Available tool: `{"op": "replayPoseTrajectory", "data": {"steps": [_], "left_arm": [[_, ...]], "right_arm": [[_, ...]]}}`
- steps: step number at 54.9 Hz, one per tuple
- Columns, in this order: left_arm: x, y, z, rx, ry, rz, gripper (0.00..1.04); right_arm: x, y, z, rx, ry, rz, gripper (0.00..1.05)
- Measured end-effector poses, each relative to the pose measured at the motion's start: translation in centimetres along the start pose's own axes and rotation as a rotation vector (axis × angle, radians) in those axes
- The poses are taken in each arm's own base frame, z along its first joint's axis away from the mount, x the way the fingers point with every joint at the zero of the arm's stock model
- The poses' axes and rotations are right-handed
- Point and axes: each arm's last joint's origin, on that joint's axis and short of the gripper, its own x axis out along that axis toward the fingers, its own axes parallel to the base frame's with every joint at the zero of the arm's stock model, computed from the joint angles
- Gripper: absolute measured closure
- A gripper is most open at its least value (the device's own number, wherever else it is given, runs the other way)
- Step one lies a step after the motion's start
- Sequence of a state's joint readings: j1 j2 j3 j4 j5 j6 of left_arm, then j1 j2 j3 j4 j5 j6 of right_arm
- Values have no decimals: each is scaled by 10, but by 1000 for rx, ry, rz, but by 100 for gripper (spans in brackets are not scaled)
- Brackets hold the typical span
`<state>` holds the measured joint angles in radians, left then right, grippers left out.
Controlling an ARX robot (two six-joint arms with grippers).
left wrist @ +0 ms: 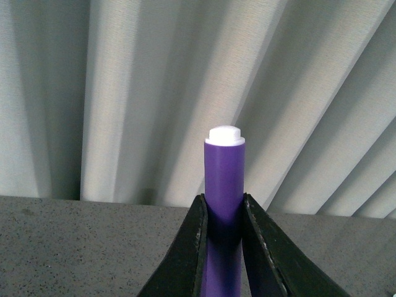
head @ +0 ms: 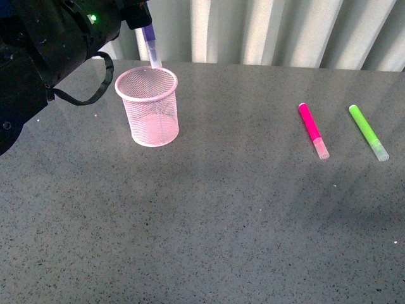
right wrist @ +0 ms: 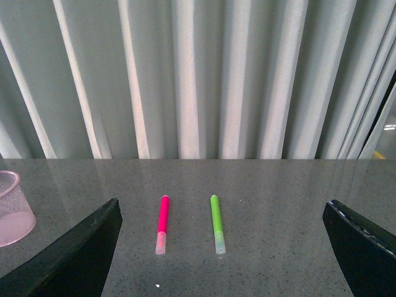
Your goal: Insert purple and pink pens into pink cup
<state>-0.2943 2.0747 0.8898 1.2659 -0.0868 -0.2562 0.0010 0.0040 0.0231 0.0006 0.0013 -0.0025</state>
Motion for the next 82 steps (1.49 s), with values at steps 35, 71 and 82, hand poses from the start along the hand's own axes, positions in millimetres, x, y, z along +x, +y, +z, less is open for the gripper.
{"op": "replayPoseTrajectory", "data": {"steps": [35, 71, 82], "left_arm": [[2, 22, -25, 34, 55, 57, 88], [-53, 57, 61, 29, 299, 166, 7], [-76, 59, 60, 192, 96, 215, 30]], "right_arm": [[0, 0, 0, 0, 0, 0, 7], [0, 0, 0, 0, 0, 0, 7], [0, 0, 0, 0, 0, 0, 7]]}}
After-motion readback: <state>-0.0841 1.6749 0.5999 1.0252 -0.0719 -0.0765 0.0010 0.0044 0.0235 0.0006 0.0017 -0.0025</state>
